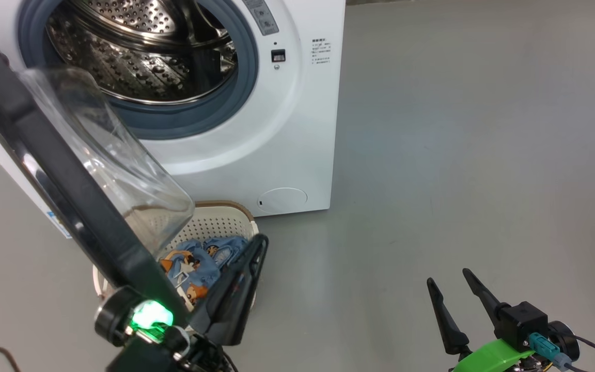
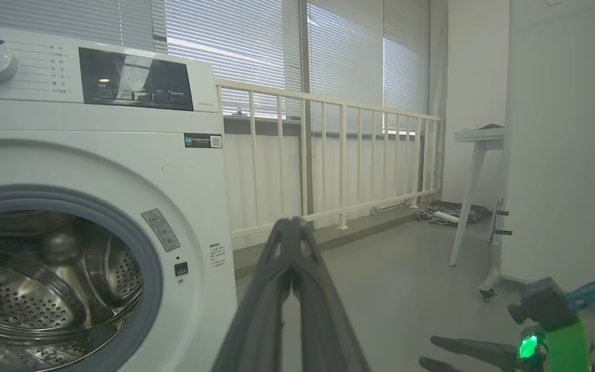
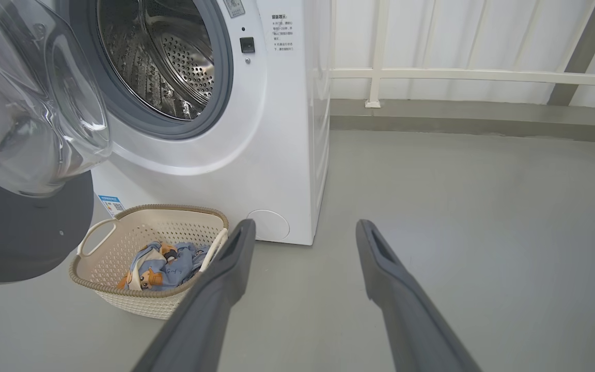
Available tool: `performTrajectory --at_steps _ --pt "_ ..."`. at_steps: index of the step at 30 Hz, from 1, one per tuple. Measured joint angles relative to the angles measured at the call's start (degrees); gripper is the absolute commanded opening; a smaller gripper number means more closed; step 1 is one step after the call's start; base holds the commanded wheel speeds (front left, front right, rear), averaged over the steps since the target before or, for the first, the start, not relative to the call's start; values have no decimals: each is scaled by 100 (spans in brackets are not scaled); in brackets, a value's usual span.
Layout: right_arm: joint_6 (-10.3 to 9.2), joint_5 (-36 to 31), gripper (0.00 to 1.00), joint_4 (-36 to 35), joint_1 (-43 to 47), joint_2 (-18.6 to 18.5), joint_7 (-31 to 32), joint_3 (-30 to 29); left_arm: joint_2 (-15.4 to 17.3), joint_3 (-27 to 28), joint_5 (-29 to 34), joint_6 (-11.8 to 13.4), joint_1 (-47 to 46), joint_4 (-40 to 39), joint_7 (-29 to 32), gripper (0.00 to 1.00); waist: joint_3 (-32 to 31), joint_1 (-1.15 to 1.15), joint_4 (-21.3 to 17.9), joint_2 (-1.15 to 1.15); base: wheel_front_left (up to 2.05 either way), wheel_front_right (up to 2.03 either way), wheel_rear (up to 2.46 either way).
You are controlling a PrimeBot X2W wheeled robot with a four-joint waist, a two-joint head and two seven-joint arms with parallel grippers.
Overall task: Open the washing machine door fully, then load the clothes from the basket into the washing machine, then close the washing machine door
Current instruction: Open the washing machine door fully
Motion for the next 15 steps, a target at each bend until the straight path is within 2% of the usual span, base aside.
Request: performTrajectory --at_steps 5,15 --pt "0 2 100 2 -3 0 0 14 -8 -105 -4 0 186 478 0 0 71 0 -25 0 0 0 0" --pt "0 3 100 12 -18 0 0 -11 -25 -102 -5 0 385 954 1 0 191 0 28 0 0 0 0"
